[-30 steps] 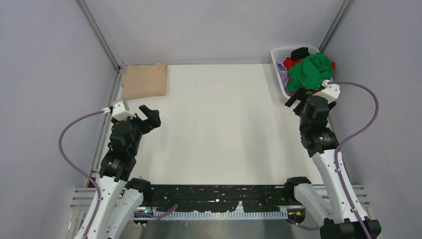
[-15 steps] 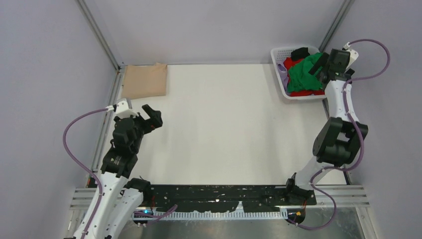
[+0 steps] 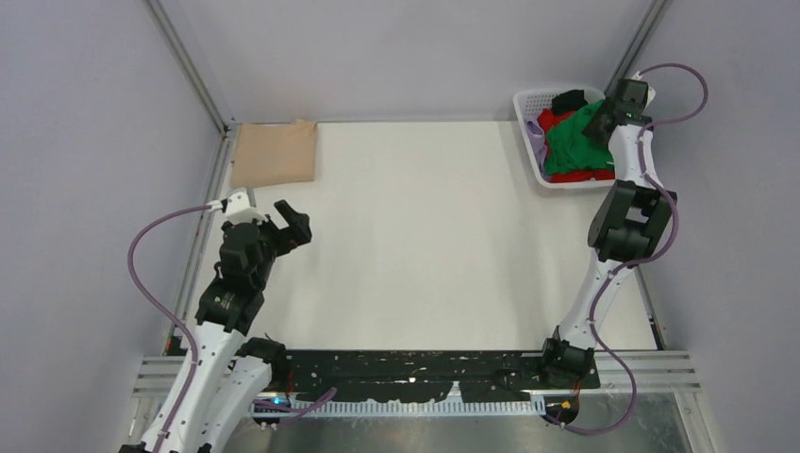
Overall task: Fold and stack the t-shirts
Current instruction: Grab crumpled tshirt from bin with the right arm
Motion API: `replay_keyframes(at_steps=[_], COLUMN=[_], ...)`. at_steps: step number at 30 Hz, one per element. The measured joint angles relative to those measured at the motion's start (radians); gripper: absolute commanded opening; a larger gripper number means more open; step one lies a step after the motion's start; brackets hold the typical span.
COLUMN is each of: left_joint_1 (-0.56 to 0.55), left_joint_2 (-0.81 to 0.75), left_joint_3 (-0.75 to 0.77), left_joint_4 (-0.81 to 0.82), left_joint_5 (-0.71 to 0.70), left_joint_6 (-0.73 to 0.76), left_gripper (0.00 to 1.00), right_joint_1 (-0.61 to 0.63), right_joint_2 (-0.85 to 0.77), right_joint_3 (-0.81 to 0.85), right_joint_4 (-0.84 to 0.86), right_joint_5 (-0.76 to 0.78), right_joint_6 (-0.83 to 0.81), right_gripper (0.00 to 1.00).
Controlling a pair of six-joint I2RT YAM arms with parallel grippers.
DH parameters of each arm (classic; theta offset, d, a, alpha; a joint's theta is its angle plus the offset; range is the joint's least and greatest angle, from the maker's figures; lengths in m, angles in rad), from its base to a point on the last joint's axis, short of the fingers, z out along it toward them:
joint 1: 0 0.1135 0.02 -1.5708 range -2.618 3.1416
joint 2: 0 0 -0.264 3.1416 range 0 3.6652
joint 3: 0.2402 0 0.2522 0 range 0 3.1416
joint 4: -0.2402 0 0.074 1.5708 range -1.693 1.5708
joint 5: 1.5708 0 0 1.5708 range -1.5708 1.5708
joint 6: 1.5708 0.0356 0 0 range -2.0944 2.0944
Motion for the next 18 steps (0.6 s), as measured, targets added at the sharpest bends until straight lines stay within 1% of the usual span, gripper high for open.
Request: replay_keyframes(at_steps=[1,2,4,6,11,16,18], left_joint_1=[0.0,0.0,0.0,0.0,0.0,0.0,0.0], left_joint_2=[0.003,0.006,0.013,0.021,0.021,0.024,0.028], left_joint_3=[0.0,0.0,0.0,0.0,0.0,0.0,0.0], left_joint_4=[0.001,0.002,0.002,0.002,0.006,0.016,0.024], left_joint_5=[0.0,0.0,0.0,0.001,0.002,0.01,0.015], left_joint_6=[0.0,0.0,0.0,0.0,0.0,-0.002,-0.003], left_gripper=[1.0,1.0,1.0,1.0,1.0,1.0,0.99], right_joint_1=[0.0,0.0,0.0,-0.003,-0.006,-0.004,-0.002], right_joint_2=[0.01,0.016,0.018,0.018,-0.006,-0.119,-0.18], right_joint_3=[0.013,0.021,0.027,0.034,0.04,0.056,0.087], right_joint_4=[-0.002,-0.004,-0.01,-0.013,-0.013,-0.012,-0.011], right_joint_5=[-0.01,-0.018,-0.027,-0.031,-0.045,-0.072,-0.105], right_joint_6=[-0.002,-0.001,0.0,-0.003,-0.006,-0.023,-0.028], right_gripper=[0.31,0.26,0.09,0.06,0.05,0.05,0.05])
